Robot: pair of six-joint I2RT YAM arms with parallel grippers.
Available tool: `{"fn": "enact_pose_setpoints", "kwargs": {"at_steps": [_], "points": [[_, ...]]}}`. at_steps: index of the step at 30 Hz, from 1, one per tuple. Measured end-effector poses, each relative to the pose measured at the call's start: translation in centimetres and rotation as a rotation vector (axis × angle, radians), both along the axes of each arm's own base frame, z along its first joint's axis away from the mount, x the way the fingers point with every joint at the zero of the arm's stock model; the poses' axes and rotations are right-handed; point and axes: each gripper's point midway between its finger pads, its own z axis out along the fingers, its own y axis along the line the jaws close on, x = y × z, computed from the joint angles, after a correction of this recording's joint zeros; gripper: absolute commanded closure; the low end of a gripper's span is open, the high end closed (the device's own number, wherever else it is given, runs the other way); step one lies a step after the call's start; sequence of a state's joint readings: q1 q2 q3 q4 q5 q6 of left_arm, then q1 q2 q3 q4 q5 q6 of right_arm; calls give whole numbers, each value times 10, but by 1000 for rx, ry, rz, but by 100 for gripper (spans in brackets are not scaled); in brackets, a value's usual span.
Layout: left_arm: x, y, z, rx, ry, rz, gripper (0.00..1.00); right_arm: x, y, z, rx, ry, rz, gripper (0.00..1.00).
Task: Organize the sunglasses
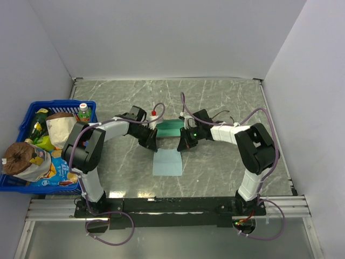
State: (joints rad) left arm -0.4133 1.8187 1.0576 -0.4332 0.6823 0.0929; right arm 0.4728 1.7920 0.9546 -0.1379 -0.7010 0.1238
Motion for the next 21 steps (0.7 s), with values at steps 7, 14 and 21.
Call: {"fn": "enact_pose_setpoints", "kwargs": {"at_steps": [7,14,21], "points": [[14,-4,2,-3,-26,4,93,11,-1,1,-5,-18,3,100],[17,0,-1,13,-28,19,93,24,-10,-1,-13,-25,-18,100],[22,2,-4,10,-30,33,92,25,-13,-2,-16,-32,-13,100]]}}
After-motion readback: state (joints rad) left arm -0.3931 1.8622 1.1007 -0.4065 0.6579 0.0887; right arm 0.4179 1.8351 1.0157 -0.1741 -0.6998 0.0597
